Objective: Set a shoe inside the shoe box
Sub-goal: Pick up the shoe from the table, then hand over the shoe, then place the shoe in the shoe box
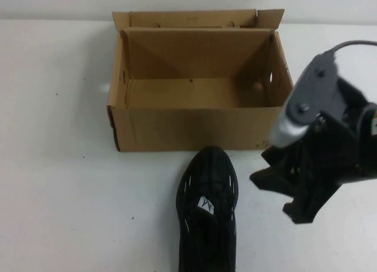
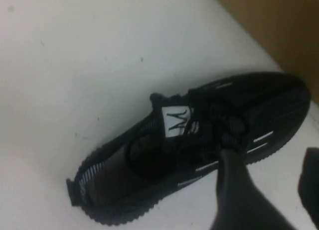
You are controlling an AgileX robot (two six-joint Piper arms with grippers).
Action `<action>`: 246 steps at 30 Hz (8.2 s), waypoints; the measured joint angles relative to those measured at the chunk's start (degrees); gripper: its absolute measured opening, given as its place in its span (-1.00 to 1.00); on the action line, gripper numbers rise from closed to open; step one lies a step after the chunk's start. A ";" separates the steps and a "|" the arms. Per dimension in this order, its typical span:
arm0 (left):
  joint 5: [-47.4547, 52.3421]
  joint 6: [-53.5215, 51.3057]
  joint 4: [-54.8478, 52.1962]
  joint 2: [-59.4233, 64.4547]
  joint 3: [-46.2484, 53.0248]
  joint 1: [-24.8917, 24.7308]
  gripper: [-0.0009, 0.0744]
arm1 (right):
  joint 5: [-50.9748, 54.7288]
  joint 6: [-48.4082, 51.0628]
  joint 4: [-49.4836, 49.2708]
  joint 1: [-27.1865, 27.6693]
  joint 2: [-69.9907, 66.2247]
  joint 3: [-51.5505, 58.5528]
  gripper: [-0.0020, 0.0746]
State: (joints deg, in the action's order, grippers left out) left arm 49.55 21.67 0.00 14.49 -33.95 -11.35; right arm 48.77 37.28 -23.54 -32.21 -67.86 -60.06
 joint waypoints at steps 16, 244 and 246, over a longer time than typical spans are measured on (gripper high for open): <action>9.17 0.00 0.00 0.00 0.00 0.00 -0.99 | -8.84 -9.80 19.58 -15.17 -16.10 0.00 0.41; -14.21 -72.80 49.21 29.93 -21.66 4.45 -0.04 | 23.97 -6.20 20.14 -9.58 -26.40 -43.80 -0.88; -14.37 -70.66 45.35 28.77 -21.66 4.45 -0.41 | 23.97 -5.88 20.14 -7.69 -27.75 -47.18 -0.88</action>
State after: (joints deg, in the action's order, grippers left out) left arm 35.18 -48.99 45.35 43.26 -55.61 -6.90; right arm 72.74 31.41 -3.40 -39.90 -95.61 -107.24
